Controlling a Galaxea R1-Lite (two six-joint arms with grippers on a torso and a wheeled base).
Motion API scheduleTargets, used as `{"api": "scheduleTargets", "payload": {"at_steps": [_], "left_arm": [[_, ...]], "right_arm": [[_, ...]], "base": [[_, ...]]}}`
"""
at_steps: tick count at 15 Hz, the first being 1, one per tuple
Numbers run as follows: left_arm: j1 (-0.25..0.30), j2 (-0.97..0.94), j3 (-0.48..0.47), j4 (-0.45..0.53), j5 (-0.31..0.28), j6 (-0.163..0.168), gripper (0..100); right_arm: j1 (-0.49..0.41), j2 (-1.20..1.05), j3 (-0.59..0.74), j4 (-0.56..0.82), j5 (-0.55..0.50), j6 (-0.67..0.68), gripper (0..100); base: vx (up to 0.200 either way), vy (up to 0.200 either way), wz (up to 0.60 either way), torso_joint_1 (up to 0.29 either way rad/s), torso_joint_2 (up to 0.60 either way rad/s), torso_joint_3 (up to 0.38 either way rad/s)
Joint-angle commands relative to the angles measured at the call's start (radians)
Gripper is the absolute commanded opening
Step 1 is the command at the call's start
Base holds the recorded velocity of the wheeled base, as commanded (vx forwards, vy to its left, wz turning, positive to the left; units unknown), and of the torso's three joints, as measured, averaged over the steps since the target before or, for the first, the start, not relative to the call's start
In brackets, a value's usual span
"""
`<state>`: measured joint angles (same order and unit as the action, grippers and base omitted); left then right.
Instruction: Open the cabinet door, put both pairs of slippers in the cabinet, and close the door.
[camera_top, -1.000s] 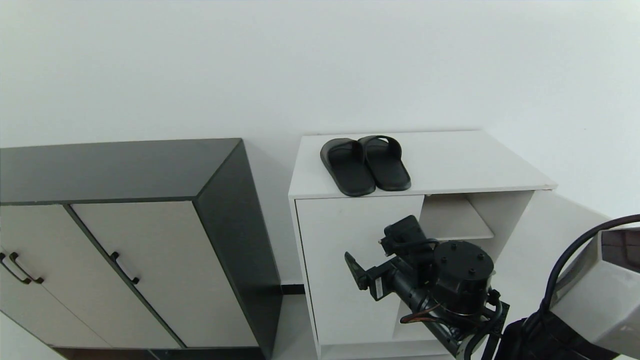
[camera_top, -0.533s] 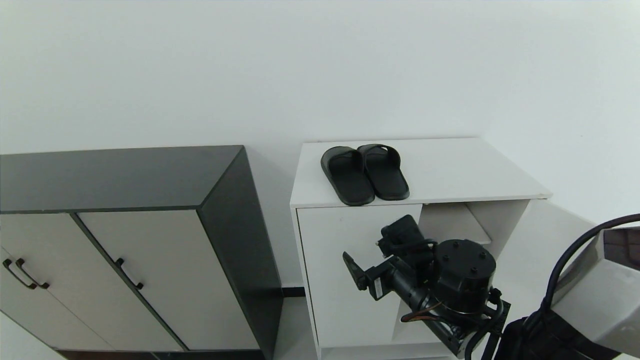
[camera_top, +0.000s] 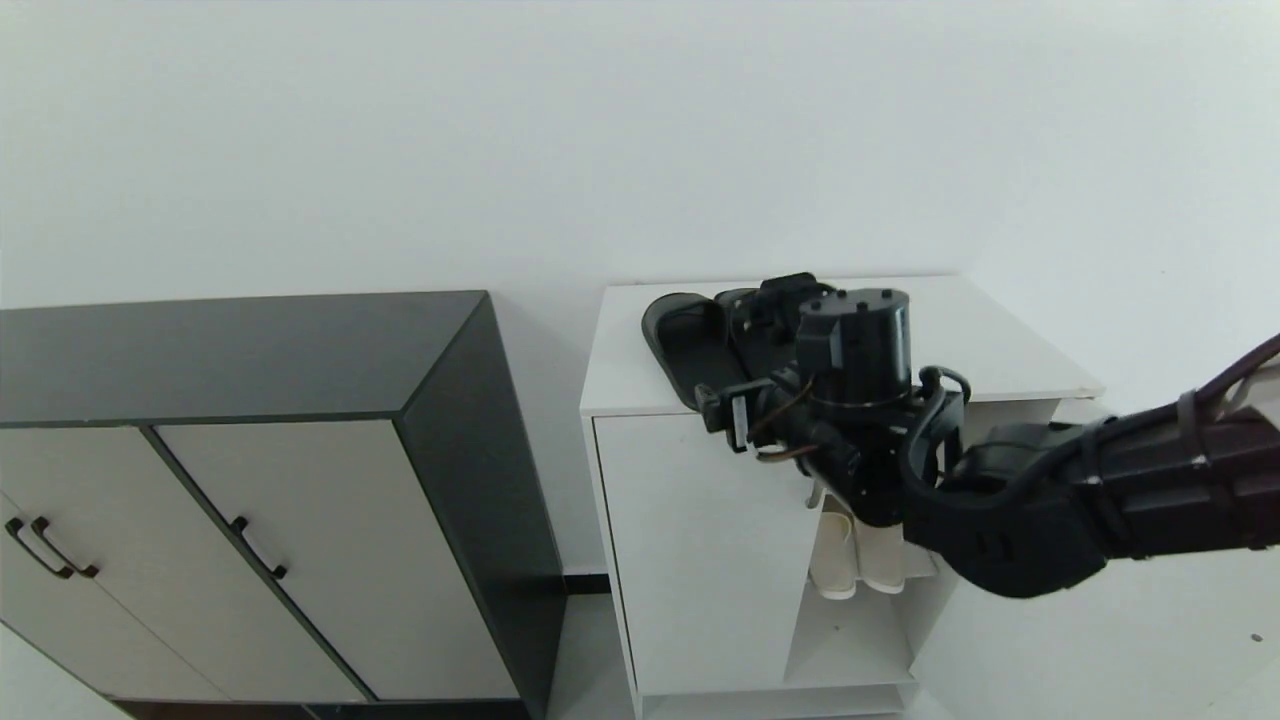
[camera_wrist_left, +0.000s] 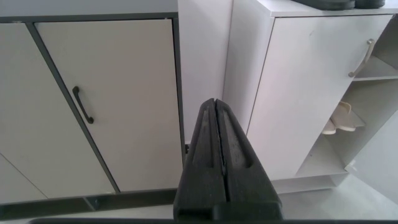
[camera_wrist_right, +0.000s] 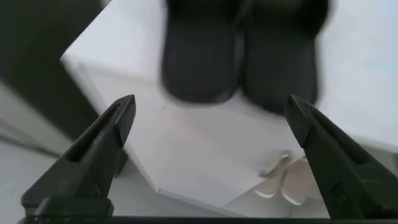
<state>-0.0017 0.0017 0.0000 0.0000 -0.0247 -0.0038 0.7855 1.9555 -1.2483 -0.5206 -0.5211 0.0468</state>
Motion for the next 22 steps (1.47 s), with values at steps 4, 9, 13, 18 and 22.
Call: {"api": "scheduleTargets", "payload": {"at_steps": [4, 9, 13, 18, 22], "left_arm": [[0.000, 0.001, 0.000, 0.000, 0.000, -0.001, 0], [0.000, 0.001, 0.000, 0.000, 0.000, -0.001, 0], [0.000, 0.001, 0.000, 0.000, 0.000, -0.001, 0], [0.000, 0.001, 0.000, 0.000, 0.000, -0.001, 0], [0.000, 0.001, 0.000, 0.000, 0.000, -0.001, 0]], "right_arm": [[-0.063, 0.029, -0.097, 0.039, -0.037, 0.024, 100], [-0.071, 0.074, -0.102, 0.034, -0.031, 0.058, 100], [-0.071, 0.082, -0.102, 0.033, 0.059, 0.059, 100], [-0.071, 0.125, -0.122, 0.024, 0.093, 0.053, 100], [-0.072, 0.206, -0.209, 0.014, 0.092, 0.051, 100]], "base": [[0.050, 0.000, 0.00, 0.002, 0.00, 0.001], [0.200, 0.000, 0.00, 0.002, 0.00, -0.001], [0.150, 0.000, 0.00, 0.004, 0.00, 0.002], [0.000, 0.000, 0.00, 0.000, 0.00, 0.000], [0.000, 0.000, 0.00, 0.000, 0.00, 0.000]]}}
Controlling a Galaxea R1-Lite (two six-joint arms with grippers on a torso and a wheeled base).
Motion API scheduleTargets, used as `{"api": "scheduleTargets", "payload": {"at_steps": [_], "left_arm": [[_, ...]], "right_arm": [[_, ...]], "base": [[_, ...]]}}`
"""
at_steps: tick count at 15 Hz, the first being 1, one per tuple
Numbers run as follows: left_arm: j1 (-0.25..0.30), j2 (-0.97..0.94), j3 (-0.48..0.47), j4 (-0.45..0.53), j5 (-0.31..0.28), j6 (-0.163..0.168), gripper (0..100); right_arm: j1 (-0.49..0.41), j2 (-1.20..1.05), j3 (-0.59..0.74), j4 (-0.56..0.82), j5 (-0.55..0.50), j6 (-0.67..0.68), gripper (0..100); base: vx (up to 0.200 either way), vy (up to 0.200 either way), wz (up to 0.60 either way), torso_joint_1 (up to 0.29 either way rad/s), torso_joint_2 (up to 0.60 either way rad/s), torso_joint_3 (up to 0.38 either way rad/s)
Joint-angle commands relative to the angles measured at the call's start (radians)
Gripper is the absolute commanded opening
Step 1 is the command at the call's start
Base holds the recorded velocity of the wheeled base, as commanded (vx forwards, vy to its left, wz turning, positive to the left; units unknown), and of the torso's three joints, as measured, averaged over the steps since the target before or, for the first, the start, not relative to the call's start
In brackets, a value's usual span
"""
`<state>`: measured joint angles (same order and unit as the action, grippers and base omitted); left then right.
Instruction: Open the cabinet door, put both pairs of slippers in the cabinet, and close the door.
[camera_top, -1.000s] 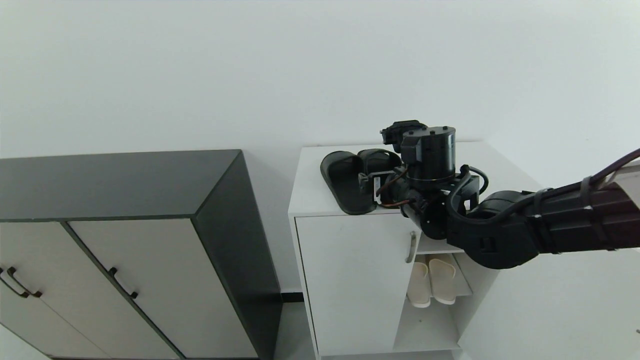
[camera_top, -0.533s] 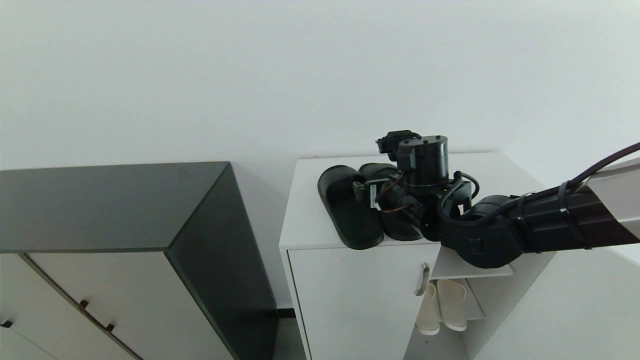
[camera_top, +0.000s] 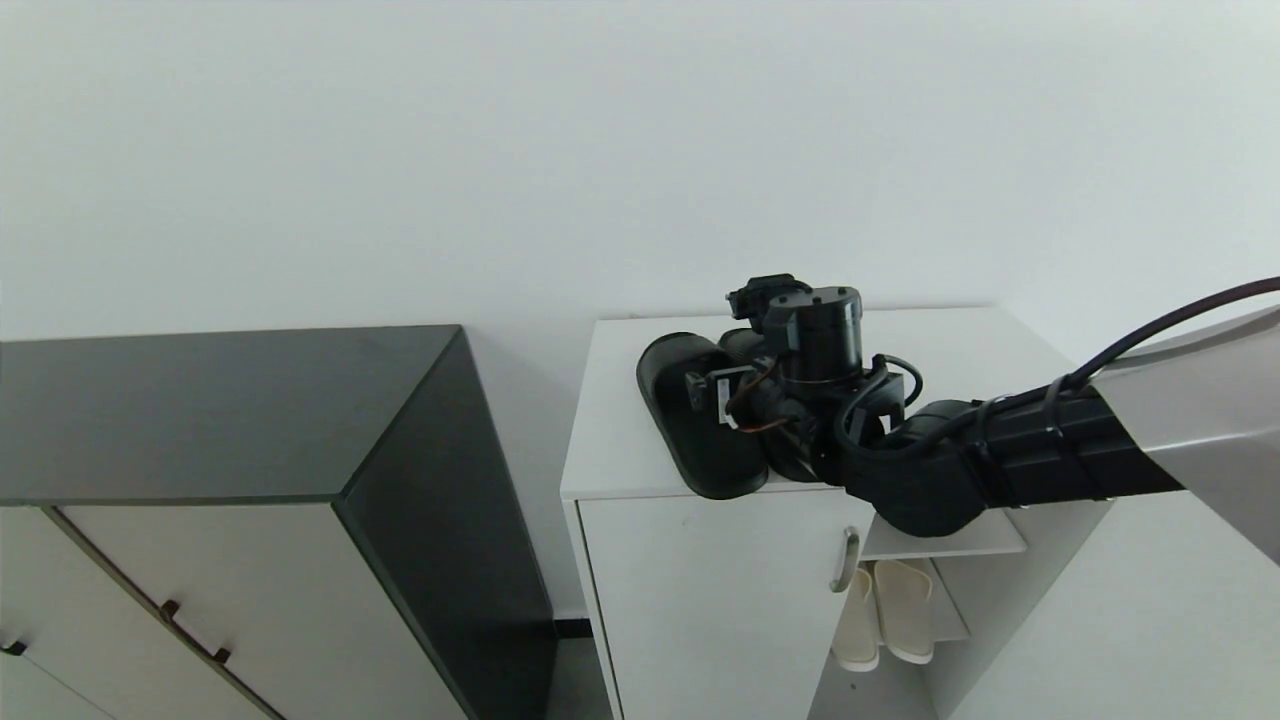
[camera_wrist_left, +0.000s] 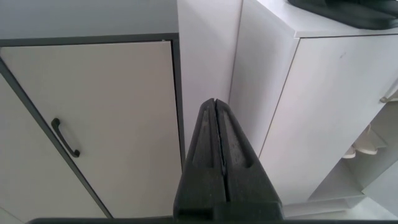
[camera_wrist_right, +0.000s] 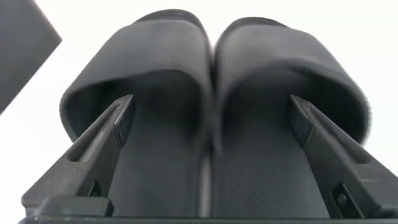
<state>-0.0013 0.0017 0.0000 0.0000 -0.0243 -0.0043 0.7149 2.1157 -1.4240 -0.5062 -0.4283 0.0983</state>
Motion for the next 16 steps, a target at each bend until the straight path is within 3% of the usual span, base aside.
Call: {"api": "scheduleTargets", "payload": {"at_steps": [1, 5, 6, 12, 16], "left_arm": [[0.000, 0.001, 0.000, 0.000, 0.000, 0.000, 0], [0.000, 0.001, 0.000, 0.000, 0.000, 0.000, 0], [0.000, 0.001, 0.000, 0.000, 0.000, 0.000, 0], [0.000, 0.001, 0.000, 0.000, 0.000, 0.000, 0], [0.000, 0.001, 0.000, 0.000, 0.000, 0.000, 0]], "right_arm": [[-0.006, 0.070, -0.065, 0.000, -0.001, -0.003, 100], [-0.025, 0.145, -0.173, 0.001, -0.003, -0.029, 100], [-0.026, 0.148, -0.181, 0.003, -0.001, -0.029, 0], [-0.026, 0.141, -0.171, 0.000, -0.003, -0.029, 0], [-0.003, 0.027, -0.030, -0.066, -0.006, -0.031, 0]], "base": [[0.000, 0.000, 0.00, 0.000, 0.00, 0.000], [0.000, 0.000, 0.00, 0.000, 0.00, 0.000], [0.000, 0.000, 0.00, 0.000, 0.00, 0.000], [0.000, 0.000, 0.00, 0.000, 0.00, 0.000], [0.000, 0.000, 0.00, 0.000, 0.00, 0.000]]}}
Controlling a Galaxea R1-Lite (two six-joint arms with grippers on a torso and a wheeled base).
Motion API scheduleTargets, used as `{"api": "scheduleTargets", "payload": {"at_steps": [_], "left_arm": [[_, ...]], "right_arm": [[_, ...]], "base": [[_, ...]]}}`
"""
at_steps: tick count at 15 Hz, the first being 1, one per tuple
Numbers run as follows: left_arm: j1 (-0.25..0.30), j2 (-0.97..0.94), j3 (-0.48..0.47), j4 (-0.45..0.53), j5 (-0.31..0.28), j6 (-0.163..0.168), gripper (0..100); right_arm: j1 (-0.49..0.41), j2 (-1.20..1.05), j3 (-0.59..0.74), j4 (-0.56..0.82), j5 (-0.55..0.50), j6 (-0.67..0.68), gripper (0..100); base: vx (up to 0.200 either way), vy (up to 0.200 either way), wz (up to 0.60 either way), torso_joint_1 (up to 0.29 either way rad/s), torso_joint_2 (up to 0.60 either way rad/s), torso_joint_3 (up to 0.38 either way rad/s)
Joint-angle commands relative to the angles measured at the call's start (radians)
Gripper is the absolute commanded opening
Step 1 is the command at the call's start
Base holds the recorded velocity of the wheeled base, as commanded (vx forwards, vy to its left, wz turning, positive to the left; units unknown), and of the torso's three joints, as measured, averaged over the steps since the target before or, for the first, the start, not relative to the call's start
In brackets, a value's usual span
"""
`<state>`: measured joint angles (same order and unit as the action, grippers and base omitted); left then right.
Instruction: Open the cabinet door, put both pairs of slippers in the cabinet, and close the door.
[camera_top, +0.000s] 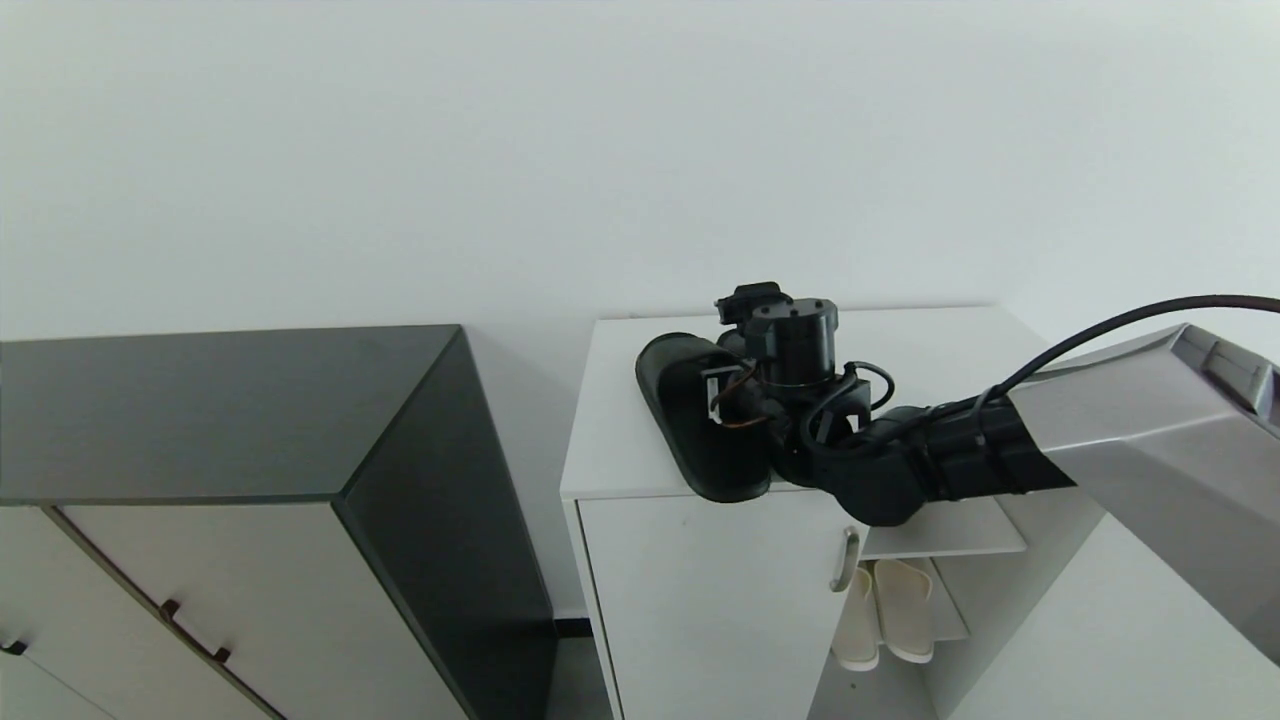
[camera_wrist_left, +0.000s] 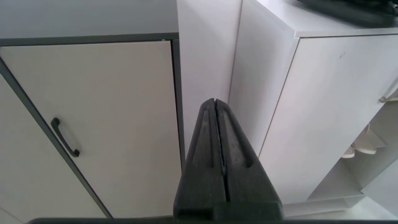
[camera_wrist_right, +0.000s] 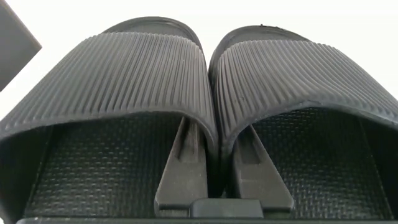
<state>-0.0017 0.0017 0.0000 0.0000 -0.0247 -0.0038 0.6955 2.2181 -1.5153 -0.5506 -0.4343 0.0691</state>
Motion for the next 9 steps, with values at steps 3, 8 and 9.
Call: {"api": "scheduleTargets", "payload": {"at_steps": [3, 8, 9], "left_arm": [[0.000, 0.001, 0.000, 0.000, 0.000, -0.001, 0], [0.000, 0.001, 0.000, 0.000, 0.000, -0.001, 0], [0.000, 0.001, 0.000, 0.000, 0.000, -0.001, 0]], "right_arm": [[0.052, -0.256, 0.222, -0.025, 0.009, -0.019, 0], [0.125, -0.505, 0.590, -0.037, 0.085, -0.015, 0], [0.136, -0.515, 0.612, -0.049, 0.081, -0.019, 0]], "base": [[0.000, 0.000, 0.00, 0.000, 0.00, 0.000], [0.000, 0.000, 0.00, 0.000, 0.00, 0.000], [0.000, 0.000, 0.00, 0.000, 0.00, 0.000]]}}
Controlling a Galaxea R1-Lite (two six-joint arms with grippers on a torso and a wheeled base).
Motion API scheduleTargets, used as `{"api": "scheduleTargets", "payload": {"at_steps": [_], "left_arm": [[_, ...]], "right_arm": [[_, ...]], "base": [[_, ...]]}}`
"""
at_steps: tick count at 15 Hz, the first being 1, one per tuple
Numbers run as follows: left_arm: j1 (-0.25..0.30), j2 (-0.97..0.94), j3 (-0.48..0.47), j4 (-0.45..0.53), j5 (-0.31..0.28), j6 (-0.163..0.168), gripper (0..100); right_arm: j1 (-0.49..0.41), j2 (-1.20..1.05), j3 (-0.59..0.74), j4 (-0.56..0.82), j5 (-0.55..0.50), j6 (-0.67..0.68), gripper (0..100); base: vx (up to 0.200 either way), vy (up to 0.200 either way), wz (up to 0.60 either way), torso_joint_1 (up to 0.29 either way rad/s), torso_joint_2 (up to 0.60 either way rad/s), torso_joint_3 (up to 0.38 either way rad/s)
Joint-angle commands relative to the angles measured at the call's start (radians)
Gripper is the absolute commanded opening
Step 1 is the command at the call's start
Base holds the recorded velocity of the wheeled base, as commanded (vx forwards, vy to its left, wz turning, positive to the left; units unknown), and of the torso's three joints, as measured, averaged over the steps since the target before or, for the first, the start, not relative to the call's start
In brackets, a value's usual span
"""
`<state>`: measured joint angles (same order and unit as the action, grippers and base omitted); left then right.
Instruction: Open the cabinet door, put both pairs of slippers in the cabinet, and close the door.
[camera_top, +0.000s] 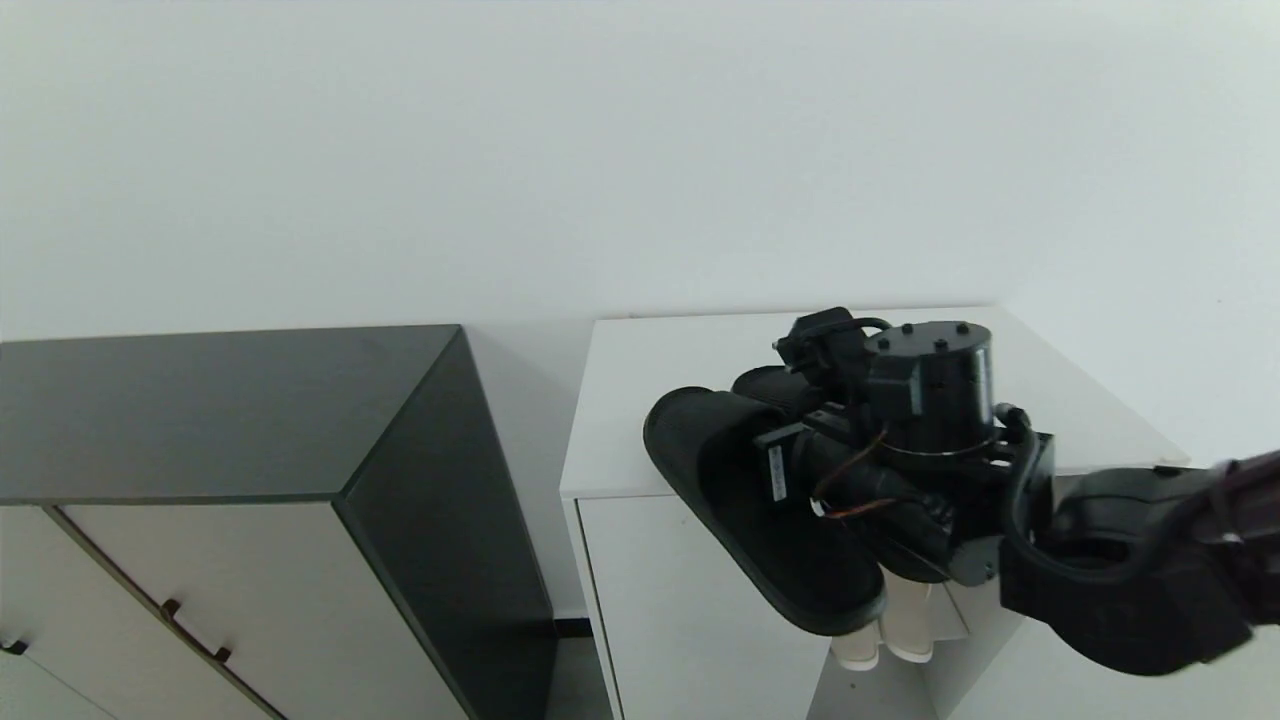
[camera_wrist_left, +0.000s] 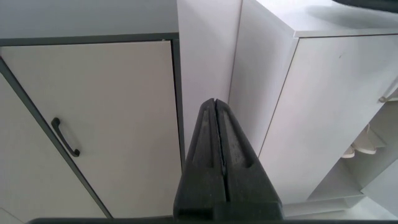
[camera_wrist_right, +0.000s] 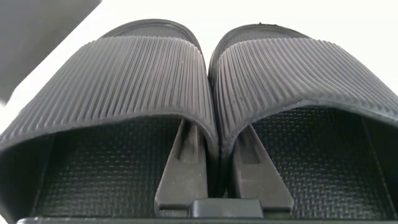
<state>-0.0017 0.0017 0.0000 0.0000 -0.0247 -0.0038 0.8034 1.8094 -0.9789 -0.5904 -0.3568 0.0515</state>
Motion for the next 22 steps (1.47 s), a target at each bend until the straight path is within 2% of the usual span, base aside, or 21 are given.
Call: {"api": "scheduleTargets", "payload": {"at_steps": [1, 7, 19, 22], "left_arm": [[0.000, 0.001, 0.000, 0.000, 0.000, -0.001, 0], [0.000, 0.001, 0.000, 0.000, 0.000, -0.001, 0], [0.000, 0.001, 0.000, 0.000, 0.000, -0.002, 0], [0.000, 0.000, 0.000, 0.000, 0.000, -0.002, 0]], "right_arm": [[0.037, -0.108, 0.082, -0.025, -0.001, -0.002, 0], [0.051, -0.082, 0.086, -0.029, -0.001, -0.001, 0], [0.053, -0.067, 0.112, -0.068, -0.001, -0.004, 0], [0.054, -0.048, 0.123, -0.121, -0.002, -0.005, 0]], "base": [[0.000, 0.000, 0.00, 0.000, 0.00, 0.000], [0.000, 0.000, 0.00, 0.000, 0.00, 0.000], [-0.200, 0.000, 0.00, 0.000, 0.00, -0.001], [0.000, 0.000, 0.00, 0.000, 0.00, 0.000]]}}
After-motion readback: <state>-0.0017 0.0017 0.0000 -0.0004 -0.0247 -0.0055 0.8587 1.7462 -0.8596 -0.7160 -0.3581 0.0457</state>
